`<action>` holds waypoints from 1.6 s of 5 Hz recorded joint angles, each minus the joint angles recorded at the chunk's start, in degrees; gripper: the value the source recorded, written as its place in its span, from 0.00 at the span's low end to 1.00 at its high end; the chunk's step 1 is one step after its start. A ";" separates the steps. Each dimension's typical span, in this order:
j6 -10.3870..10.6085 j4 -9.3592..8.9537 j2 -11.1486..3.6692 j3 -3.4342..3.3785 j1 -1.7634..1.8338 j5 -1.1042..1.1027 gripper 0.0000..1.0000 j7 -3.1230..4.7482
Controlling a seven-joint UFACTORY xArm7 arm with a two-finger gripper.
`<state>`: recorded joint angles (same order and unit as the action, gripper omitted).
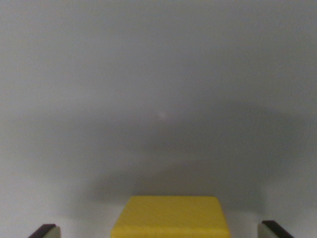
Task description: Pick yellow cube
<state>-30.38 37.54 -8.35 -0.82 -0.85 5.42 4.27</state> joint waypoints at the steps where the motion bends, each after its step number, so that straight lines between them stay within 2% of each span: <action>1: 0.00 0.00 0.00 0.00 0.00 0.00 0.00 0.00; 7: 0.58 -0.52 -0.09 0.00 0.00 0.03 0.00 0.06; 8: 0.58 -0.52 -0.09 0.00 0.00 0.03 1.00 0.06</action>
<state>-29.80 37.02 -8.45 -0.81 -0.85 5.46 4.33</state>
